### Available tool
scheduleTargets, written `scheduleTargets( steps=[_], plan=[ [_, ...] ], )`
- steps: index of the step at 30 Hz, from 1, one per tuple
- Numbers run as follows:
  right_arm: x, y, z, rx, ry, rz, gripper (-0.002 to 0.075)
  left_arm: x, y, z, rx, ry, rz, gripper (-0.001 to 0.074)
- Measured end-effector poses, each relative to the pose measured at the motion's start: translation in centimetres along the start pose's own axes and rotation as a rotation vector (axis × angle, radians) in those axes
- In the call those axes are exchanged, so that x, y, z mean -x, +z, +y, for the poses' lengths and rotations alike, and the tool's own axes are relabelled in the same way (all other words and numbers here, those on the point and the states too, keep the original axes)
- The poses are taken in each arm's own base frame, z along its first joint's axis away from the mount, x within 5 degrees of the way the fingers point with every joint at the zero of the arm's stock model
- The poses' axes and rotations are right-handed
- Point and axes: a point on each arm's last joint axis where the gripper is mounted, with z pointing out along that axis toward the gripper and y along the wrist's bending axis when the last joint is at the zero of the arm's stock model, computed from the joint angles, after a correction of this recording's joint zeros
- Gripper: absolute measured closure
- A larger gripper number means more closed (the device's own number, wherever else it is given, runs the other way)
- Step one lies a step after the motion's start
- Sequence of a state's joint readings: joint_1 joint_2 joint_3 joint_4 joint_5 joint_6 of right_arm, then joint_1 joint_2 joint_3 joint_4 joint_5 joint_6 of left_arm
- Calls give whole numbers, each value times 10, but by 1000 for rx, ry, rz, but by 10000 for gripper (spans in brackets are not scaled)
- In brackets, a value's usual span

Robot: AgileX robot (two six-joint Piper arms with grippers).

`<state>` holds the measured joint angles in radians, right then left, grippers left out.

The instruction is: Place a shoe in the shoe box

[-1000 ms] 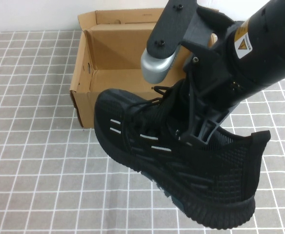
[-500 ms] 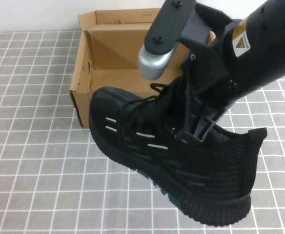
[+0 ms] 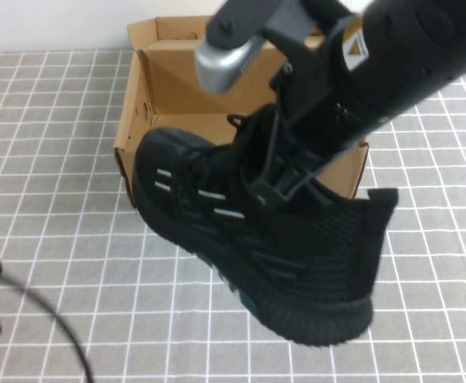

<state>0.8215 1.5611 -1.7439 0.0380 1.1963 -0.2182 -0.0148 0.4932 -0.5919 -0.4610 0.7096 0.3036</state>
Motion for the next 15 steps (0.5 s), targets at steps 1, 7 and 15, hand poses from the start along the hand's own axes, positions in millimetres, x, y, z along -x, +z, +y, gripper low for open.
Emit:
scheduleTargets(
  steps=[1, 7, 15],
  plan=[
    [2, 1, -1, -3, 15, -1, 713, 6, 2, -1, -10, 14, 18, 736],
    [13, 10, -10, -85, 151, 50, 713, 44, 20, -4, -82, 70, 73, 736],
    [31, 31, -22, -164, 256, 44, 713, 67, 51, -9, -205, 72, 137, 736]
  ],
)
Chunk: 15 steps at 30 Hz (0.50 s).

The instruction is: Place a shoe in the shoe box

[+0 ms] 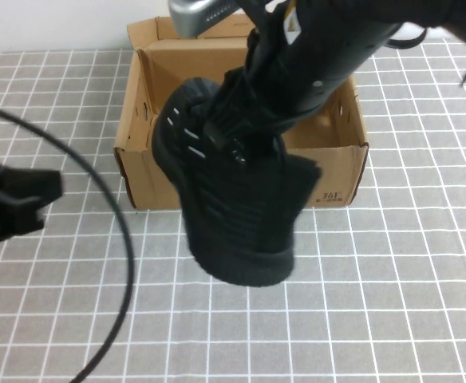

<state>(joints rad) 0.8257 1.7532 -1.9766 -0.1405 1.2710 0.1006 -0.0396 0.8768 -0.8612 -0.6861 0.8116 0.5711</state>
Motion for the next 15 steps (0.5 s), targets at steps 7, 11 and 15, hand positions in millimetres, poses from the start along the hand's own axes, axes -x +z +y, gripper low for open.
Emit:
scheduleTargets(
  steps=[7, 11, 15],
  plan=[
    [3, 8, 0, -7, 14, 10, 713, 17, 30, -27, -136, 118, 36, 736],
    [3, 8, 0, -11, 13, 10, 713, 22, 45, -50, -167, 195, 111, 736],
    [3, 9, 0, -12, 21, 12, 713, 28, 44, -67, -130, 229, 136, 736]
  ],
)
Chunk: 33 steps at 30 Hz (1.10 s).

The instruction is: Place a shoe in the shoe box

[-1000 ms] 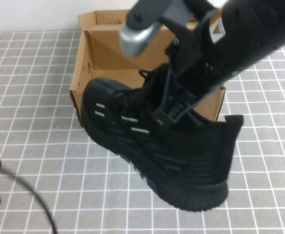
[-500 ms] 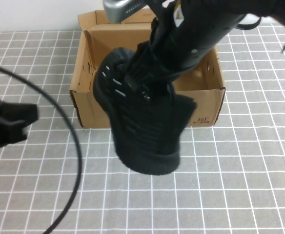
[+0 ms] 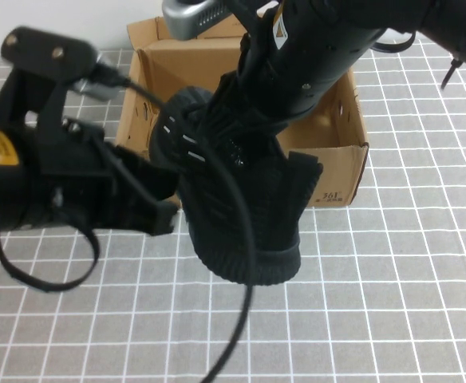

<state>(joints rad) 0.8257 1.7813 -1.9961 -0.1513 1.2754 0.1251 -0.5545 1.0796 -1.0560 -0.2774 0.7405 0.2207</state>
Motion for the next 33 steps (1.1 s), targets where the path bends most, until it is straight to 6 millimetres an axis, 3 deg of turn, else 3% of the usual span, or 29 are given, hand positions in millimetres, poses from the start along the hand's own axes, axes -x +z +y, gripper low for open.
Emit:
scheduleTargets(
  steps=[8, 10, 15, 18, 33],
  plan=[
    [0, 6, 0, -5, 16, 12, 713, 23, -18, -26, -25, -18, -55, 708],
    [0, 6, 0, -5, 16, 12, 713, 26, -19, -28, -21, -5, -42, 645],
    [0, 6, 0, -12, 16, 12, 713, 30, -2, -27, -14, -27, 18, 372],
    [0, 6, 0, -12, 18, 12, 713, 30, 12, -26, -10, -55, 42, 302],
    [1, 6, -1, -15, 20, 3, 713, 39, 15, -28, -41, -131, -46, 288]
  ],
)
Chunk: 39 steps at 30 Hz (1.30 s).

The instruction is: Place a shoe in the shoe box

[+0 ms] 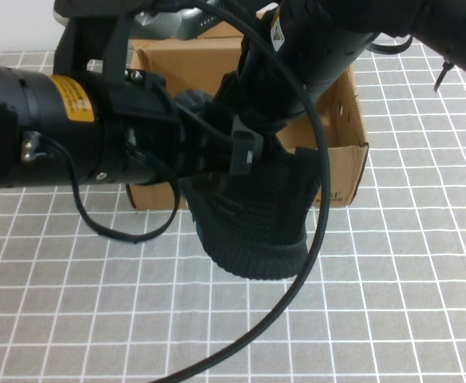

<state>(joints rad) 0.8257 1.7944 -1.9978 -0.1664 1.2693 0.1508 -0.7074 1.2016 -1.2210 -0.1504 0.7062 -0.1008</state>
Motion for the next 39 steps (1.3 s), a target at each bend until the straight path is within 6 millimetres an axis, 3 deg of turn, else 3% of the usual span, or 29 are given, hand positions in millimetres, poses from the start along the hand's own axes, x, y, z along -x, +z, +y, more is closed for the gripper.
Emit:
scheduleTargets(
  steps=[13, 19, 28, 39],
  plan=[
    [1, 0, 0, -5, 2, -7, 713, 3, 0, -2, -28, -90, -29, 288],
    [1, 3, -3, -32, 65, -7, 713, 2, 12, 0, -14, -93, -10, 288],
    [2, 22, -7, -100, 186, 18, 713, 2, 21, 8, 65, -20, 0, 288],
    [2, 37, -7, -105, 196, 48, 713, 0, 30, 10, 81, -41, 25, 288]
  ],
)
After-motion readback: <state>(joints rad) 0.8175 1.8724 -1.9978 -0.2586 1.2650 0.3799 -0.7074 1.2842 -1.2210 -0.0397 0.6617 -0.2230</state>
